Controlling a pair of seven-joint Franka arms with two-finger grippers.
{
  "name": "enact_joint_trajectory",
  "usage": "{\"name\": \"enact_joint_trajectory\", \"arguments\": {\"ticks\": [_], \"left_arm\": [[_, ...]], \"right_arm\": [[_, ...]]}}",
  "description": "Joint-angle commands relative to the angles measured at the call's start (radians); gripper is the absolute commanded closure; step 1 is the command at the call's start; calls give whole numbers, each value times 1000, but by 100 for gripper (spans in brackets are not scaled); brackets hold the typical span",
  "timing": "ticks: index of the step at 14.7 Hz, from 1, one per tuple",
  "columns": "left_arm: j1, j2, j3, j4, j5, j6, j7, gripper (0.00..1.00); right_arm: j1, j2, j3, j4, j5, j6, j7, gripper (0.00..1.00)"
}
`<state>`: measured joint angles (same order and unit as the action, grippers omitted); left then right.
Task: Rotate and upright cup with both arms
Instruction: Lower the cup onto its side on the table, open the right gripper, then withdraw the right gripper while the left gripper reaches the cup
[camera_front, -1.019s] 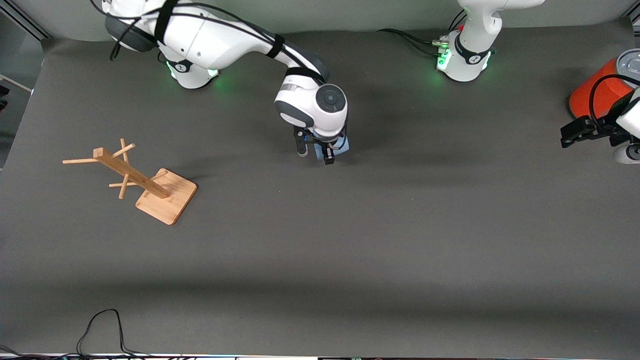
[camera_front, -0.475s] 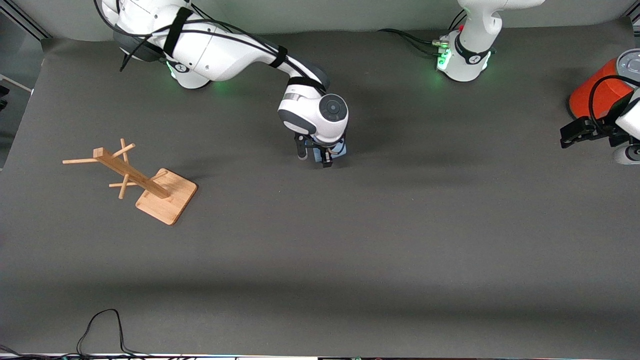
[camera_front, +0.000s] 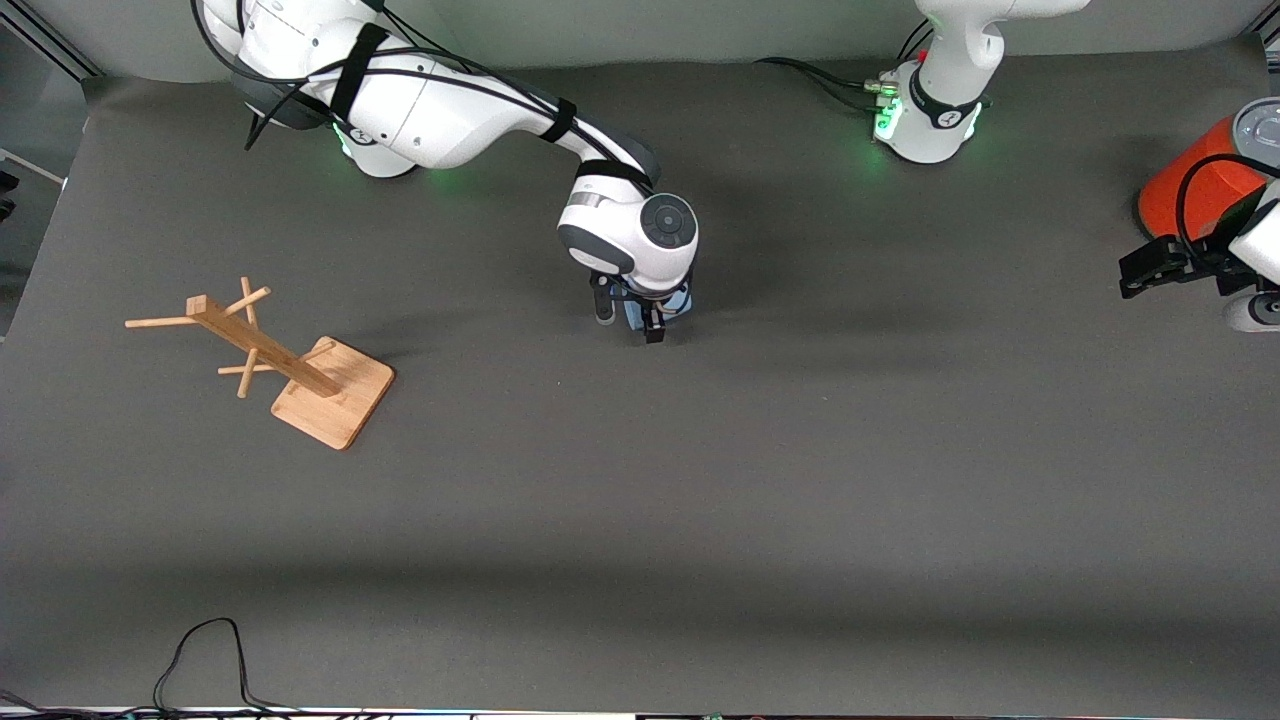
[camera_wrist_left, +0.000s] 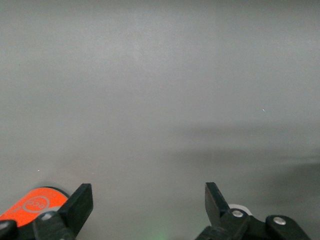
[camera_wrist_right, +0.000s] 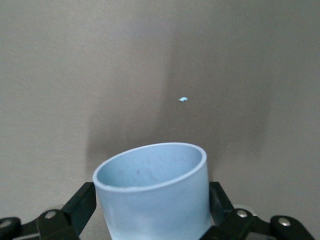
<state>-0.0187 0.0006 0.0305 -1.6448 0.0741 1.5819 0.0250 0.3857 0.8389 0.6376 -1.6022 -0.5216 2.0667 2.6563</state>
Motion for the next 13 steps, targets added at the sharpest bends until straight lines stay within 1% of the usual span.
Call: {"name": "enact_joint_trajectory", "arguments": {"ticks": [1, 3, 4, 6, 8, 11, 12, 13], "left_arm": [[-14, 7, 3, 17, 9, -8, 16, 0], [-24, 7, 3, 17, 9, -13, 15, 0], [-33, 7, 3, 17, 9, -14, 12, 0], [-44, 13, -3, 16, 9, -16, -7, 0], [-69, 24, -6, 16, 3, -14, -19, 0], [-138, 54, -29, 16, 1, 0, -164, 0], [-155, 73, -50, 19, 1, 6, -210, 0], [-167, 94, -81, 22, 3, 27, -262, 0]], "right_arm": [[4, -49, 7, 44, -12, -80, -32, 0], [-10, -105, 8, 45, 8, -121, -87, 0], [-30, -139, 8, 45, 47, -132, -128, 0], [-68, -233, 2, 42, 168, -151, -270, 0], [-120, -314, -2, 44, 253, -213, -413, 0], [-229, -450, -6, 44, 366, -298, -657, 0], [-269, -496, -18, 44, 402, -327, -752, 0], [-280, -545, -56, 44, 438, -351, -854, 0]]}}
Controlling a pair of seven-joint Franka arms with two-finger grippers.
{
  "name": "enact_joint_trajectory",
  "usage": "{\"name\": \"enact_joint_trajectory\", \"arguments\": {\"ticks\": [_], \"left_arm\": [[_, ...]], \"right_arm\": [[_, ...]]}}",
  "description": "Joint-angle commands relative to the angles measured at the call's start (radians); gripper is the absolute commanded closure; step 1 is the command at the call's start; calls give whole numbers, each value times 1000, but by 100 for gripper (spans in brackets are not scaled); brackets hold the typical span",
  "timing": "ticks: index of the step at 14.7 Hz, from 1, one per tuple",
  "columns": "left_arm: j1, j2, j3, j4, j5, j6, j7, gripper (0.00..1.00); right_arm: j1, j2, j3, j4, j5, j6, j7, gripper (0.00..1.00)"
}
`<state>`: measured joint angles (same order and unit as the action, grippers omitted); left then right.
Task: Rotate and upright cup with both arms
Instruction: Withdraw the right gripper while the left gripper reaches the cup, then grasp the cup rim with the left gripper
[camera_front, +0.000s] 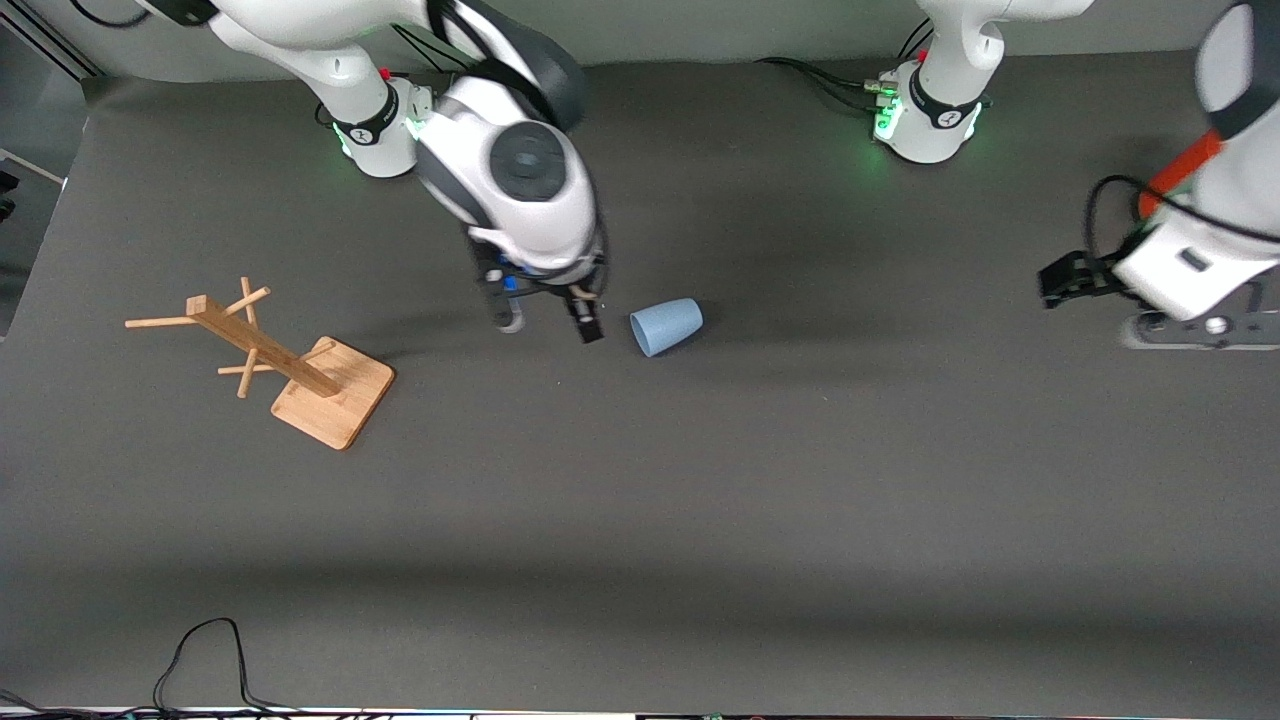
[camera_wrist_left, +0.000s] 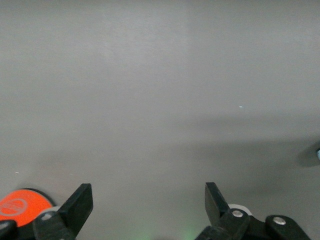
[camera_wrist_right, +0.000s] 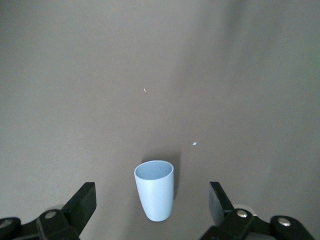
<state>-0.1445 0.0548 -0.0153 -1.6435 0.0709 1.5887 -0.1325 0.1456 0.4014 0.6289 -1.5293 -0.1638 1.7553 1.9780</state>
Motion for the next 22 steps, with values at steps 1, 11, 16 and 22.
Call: {"name": "enact_joint_trajectory", "arguments": {"ticks": [1, 11, 16, 22], "left_arm": [[-50, 69, -73, 33, 12, 45, -175, 0], [-357, 577, -196, 401, 124, 192, -752, 0], [-529, 787, -189, 563, 145, 180, -932, 0], [-644, 945, -190, 631, 308, 133, -919, 2]], "right_arm": [[-40, -157, -111, -32, 122, -63, -302, 0], [-35, -435, -599, -98, 240, -138, -1385, 0], [-37, -492, -698, -266, 242, 40, -1686, 0], [-35, -489, -701, -322, 240, 50, -1911, 0]]}}
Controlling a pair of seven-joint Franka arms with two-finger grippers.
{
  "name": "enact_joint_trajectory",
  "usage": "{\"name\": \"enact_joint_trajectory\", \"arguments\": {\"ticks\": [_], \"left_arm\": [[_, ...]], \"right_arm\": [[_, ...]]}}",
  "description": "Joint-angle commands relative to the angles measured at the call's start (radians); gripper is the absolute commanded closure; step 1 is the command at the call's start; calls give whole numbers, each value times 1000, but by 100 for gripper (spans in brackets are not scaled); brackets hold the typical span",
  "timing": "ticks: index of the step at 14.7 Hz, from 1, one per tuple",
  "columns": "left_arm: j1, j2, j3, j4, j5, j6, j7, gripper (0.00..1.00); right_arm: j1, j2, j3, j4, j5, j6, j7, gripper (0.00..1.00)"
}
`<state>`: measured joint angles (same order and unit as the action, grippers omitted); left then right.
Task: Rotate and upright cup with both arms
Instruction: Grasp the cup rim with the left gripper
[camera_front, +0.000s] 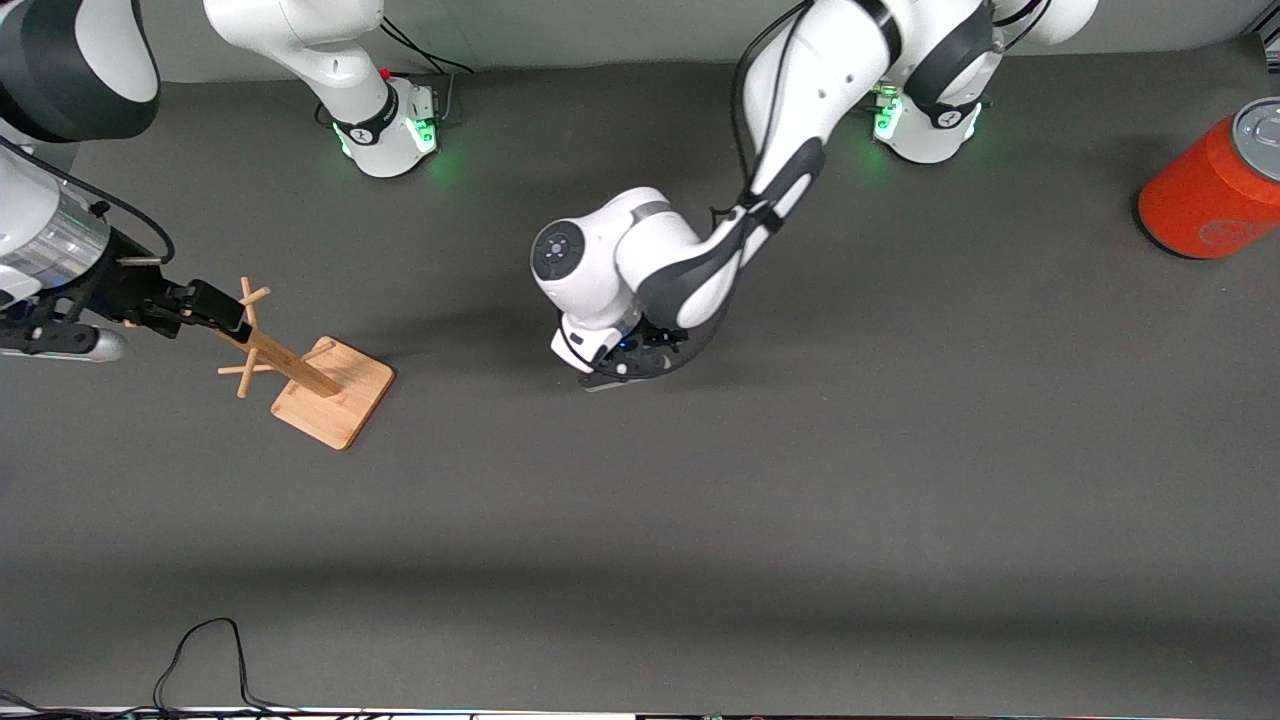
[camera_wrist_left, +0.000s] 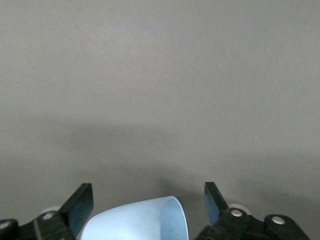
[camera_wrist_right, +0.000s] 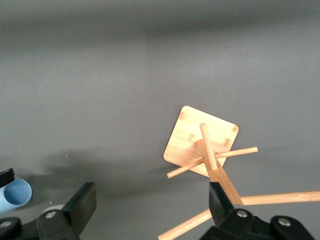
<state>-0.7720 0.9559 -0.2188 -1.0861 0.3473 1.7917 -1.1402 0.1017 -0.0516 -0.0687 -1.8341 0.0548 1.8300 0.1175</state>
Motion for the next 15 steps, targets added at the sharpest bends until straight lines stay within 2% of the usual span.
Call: {"name": "enact_joint_trajectory", "arguments": {"ticks": [1, 3, 7, 10, 13, 15], "left_arm": [[-23, 47, 13, 75, 32, -96, 146, 2], [-29, 49, 13, 72, 35, -138, 245, 3], [-47, 52, 15, 72, 42, -196, 403, 14], [-61, 59, 13, 72, 70, -221, 433, 41], [-70, 67, 12, 71, 70, -224, 483, 63], [-70, 66, 12, 71, 70, -232, 499, 87]], "right_arm": [[9, -36, -2, -16, 22, -37, -49, 0], [10, -39, -2, -16, 22, -54, -49, 0], [9, -33, -3, 7, 8, -61, -52, 0], [9, -22, -2, 19, -9, -54, -52, 0], [10, -17, 0, 39, -29, -52, -52, 0], [10, -17, 0, 39, -29, -52, -53, 0]]}}
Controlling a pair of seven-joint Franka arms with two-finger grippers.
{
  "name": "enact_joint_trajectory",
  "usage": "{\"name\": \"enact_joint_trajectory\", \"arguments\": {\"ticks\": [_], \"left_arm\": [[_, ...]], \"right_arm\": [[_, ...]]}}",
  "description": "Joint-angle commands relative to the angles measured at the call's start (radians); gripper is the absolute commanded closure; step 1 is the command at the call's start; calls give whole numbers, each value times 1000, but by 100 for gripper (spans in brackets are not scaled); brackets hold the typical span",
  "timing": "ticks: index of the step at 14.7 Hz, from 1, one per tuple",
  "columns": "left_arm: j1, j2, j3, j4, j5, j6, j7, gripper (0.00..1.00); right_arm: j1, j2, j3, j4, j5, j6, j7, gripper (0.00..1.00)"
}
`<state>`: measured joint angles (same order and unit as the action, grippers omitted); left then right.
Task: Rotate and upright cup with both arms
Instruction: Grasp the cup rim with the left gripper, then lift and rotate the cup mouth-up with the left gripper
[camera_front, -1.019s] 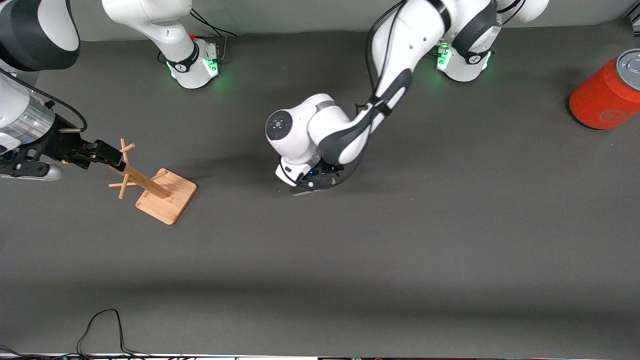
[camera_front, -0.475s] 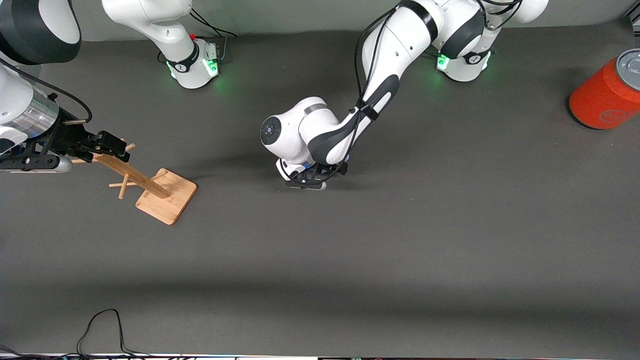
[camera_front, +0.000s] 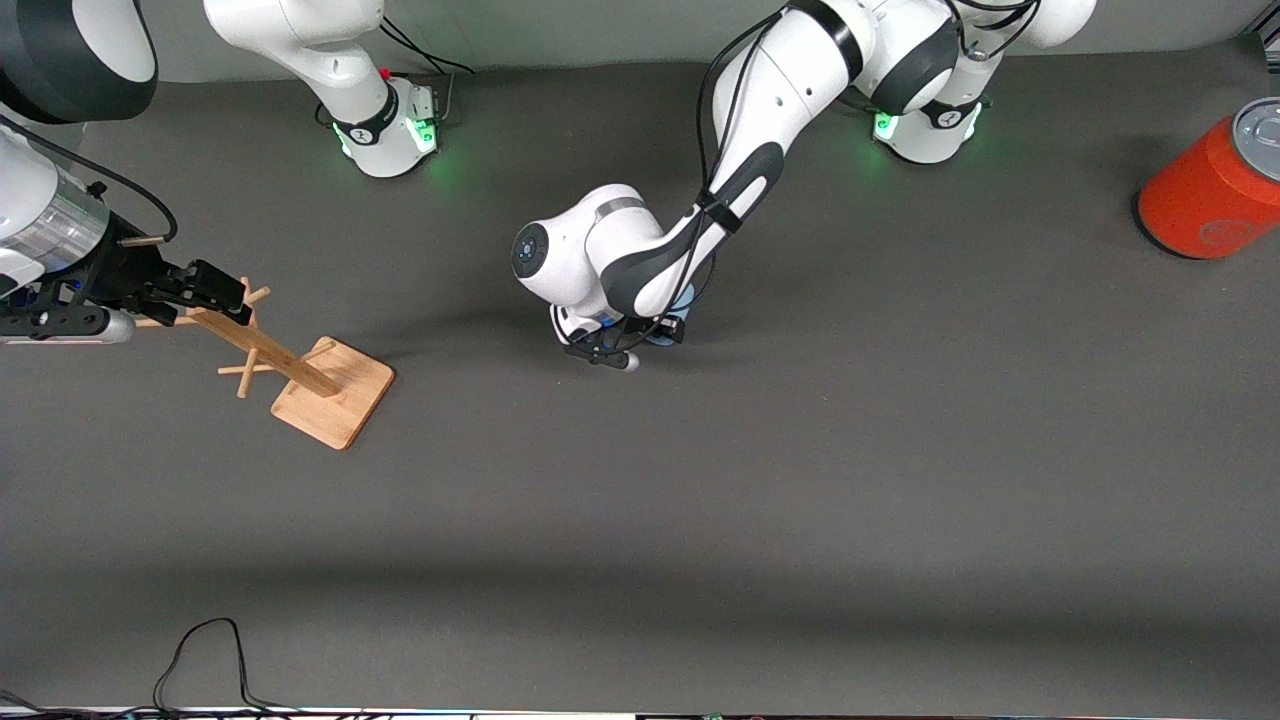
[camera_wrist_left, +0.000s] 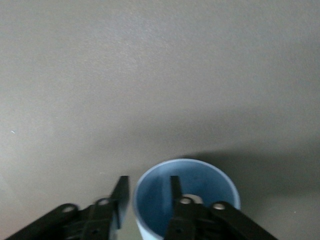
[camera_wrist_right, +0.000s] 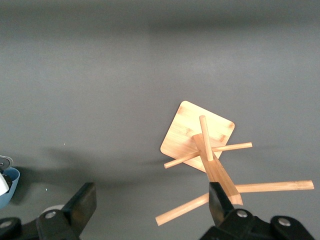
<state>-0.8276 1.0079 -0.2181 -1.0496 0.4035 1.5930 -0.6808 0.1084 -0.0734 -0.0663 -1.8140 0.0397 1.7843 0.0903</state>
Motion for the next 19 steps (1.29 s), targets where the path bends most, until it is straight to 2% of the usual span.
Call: {"name": "enact_joint_trajectory", "arguments": {"ticks": [1, 8, 11, 15, 16, 19], "left_arm": [[-15, 14, 11, 34, 14, -33, 43, 98], [16, -26, 19, 51, 14, -91, 124, 100], [88, -110, 11, 80, 9, -146, 119, 100], [217, -270, 8, 77, -67, -114, 121, 100], [232, -319, 14, 60, -78, -61, 122, 100], [318, -478, 14, -116, -141, 86, 121, 100]], "right_arm": [[4, 4, -3, 19, -14, -9, -26, 0], [0, -2, -13, 18, -1, -16, -67, 0], [0, 3, -14, 24, -1, -16, -58, 0], [-1, 3, -17, 53, 0, -57, -66, 0], [0, 4, -14, 70, 0, -65, -66, 0], [0, -8, -14, 64, 0, -69, -52, 0]]}}
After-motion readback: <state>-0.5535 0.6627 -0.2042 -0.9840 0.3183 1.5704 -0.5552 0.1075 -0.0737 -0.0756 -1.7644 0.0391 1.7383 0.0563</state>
